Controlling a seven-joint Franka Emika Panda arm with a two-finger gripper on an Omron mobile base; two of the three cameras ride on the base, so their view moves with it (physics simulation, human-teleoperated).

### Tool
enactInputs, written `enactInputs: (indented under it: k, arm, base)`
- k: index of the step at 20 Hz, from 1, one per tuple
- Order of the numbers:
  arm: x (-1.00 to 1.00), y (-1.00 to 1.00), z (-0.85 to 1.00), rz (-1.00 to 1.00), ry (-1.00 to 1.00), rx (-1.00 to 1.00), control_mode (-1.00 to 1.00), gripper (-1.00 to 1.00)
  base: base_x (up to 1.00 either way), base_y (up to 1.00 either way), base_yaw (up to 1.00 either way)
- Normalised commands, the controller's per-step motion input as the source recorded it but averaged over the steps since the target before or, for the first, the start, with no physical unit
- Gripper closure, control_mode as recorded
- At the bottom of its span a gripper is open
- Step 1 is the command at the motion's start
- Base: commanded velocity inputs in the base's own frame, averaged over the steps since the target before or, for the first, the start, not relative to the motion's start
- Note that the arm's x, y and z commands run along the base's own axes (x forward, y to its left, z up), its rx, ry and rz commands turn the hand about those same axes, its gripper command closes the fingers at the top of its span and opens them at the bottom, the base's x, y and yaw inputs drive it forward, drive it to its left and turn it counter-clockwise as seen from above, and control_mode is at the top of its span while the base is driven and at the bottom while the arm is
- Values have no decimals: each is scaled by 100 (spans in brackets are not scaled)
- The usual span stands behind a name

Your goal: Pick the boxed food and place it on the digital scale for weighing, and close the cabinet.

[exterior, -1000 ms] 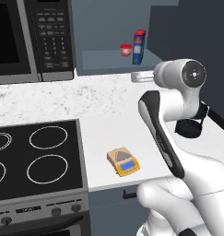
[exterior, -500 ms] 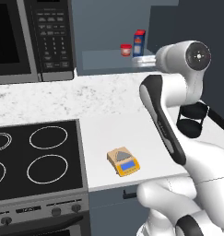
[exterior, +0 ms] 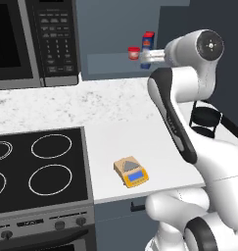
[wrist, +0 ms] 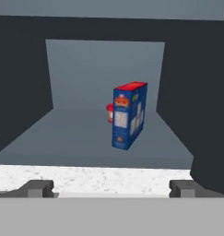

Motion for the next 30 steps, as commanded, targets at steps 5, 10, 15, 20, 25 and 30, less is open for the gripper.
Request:
enactInputs:
  k: [5,10,15,20,25,30]
  arm:
    - [27,0,0,-2,0,-1,-100,-100]
    - [28,12,0,-16,0,-7,-100,-100]
    - [12,10,8,-21,0,-5,-100,-100]
    - [9,-6,2,-4,-1,0,-100,-100]
    - [18,-24,0,0,-2,0,-100,-100]
    - [27,-15,-2,0,0,0,-100,-100]
  base:
    - [0,0,0]
    - [0,0,0]
    - [0,0,0]
    - [0,0,0]
    - [0,0,0]
    - [0,0,0]
